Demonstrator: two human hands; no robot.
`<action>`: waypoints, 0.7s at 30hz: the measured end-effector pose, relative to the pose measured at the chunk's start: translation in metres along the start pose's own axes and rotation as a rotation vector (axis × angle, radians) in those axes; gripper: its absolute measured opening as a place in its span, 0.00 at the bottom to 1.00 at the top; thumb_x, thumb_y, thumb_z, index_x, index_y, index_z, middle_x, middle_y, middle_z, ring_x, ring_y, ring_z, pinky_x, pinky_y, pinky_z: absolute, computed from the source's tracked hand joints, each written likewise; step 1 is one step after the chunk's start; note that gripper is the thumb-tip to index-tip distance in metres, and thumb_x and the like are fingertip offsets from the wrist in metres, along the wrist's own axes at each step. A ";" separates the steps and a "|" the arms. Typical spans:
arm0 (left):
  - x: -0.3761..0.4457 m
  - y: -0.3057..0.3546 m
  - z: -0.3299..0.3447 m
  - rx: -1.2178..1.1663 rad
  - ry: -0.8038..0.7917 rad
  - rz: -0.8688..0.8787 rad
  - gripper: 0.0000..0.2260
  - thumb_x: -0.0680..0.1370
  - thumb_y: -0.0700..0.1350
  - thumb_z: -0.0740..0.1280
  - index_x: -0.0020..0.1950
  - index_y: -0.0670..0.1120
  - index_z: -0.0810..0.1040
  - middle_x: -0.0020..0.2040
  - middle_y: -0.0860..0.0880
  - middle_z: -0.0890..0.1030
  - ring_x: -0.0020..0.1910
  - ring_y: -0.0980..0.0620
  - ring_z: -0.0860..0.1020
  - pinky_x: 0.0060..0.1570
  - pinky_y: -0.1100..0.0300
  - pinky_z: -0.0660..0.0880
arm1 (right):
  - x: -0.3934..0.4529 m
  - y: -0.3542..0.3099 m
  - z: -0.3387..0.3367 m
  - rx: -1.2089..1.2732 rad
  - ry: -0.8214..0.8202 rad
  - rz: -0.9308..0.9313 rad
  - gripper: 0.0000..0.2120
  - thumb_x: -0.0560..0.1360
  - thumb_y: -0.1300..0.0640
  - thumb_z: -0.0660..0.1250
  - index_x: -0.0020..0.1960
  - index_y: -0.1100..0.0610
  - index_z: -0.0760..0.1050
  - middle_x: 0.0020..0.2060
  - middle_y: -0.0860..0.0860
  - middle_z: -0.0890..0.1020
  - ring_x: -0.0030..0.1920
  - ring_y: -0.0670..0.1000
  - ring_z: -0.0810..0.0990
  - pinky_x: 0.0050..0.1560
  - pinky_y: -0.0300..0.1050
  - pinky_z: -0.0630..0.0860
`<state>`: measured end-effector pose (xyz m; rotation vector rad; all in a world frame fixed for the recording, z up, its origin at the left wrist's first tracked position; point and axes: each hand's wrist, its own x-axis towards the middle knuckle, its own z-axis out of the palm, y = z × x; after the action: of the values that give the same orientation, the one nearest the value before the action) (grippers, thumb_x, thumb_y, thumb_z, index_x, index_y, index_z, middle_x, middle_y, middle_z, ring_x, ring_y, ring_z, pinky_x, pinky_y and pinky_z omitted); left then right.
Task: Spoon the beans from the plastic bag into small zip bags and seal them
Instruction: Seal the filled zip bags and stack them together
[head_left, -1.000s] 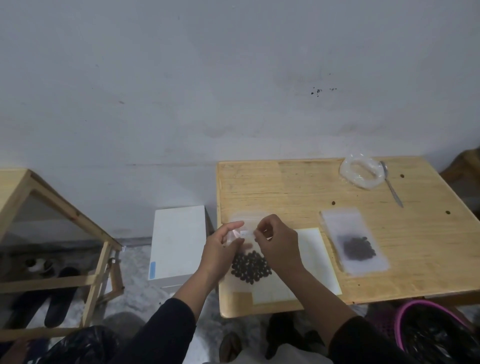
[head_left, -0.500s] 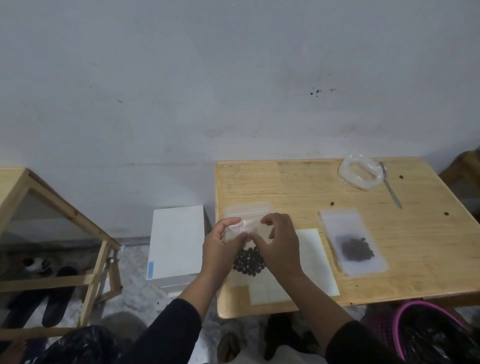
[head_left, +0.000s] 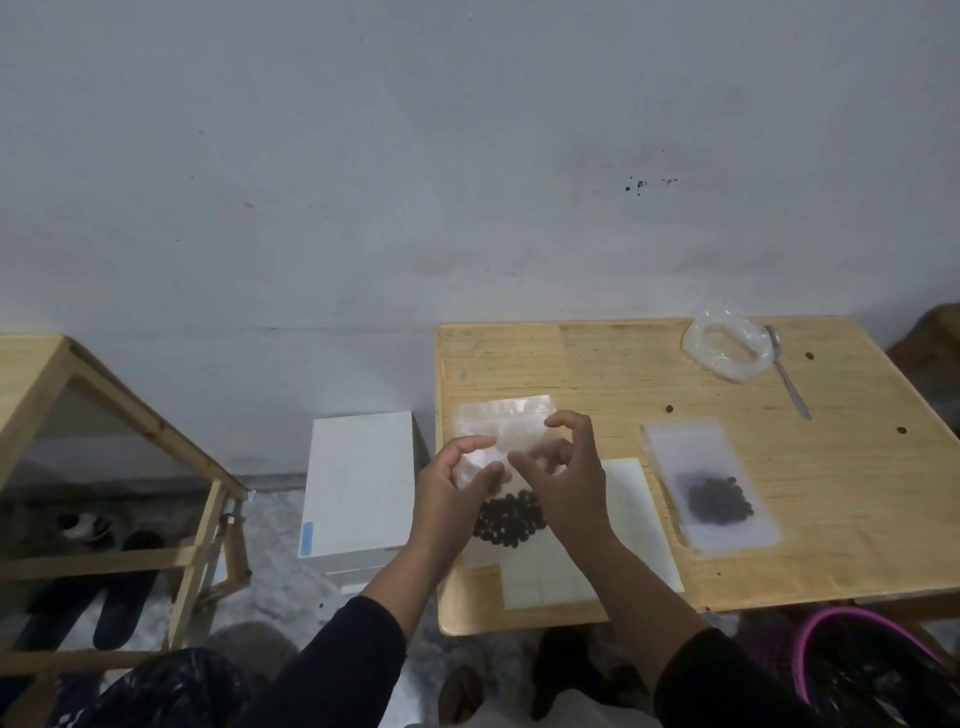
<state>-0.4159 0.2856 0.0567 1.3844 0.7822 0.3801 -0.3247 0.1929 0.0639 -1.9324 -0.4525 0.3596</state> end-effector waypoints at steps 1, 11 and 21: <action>0.000 0.001 0.000 -0.006 0.007 0.000 0.09 0.76 0.42 0.69 0.53 0.52 0.79 0.51 0.52 0.81 0.42 0.65 0.80 0.40 0.72 0.74 | 0.000 0.000 0.000 0.002 -0.009 -0.004 0.21 0.68 0.57 0.74 0.52 0.46 0.66 0.34 0.47 0.80 0.39 0.51 0.79 0.40 0.35 0.72; 0.008 0.000 0.000 0.057 0.050 -0.013 0.09 0.80 0.44 0.62 0.53 0.56 0.79 0.42 0.50 0.84 0.41 0.60 0.82 0.38 0.70 0.72 | 0.002 0.009 -0.004 0.068 -0.053 0.060 0.07 0.75 0.60 0.66 0.42 0.49 0.77 0.28 0.52 0.77 0.28 0.45 0.71 0.33 0.36 0.70; 0.041 -0.008 0.012 0.136 0.040 -0.055 0.10 0.76 0.48 0.67 0.57 0.58 0.77 0.49 0.54 0.80 0.45 0.58 0.76 0.40 0.68 0.71 | 0.027 0.030 -0.026 0.139 -0.003 0.215 0.07 0.71 0.60 0.71 0.43 0.47 0.81 0.40 0.45 0.84 0.44 0.44 0.82 0.46 0.35 0.76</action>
<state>-0.3807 0.3020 0.0377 1.4825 0.8906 0.3178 -0.2847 0.1744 0.0450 -1.8484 -0.2156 0.5189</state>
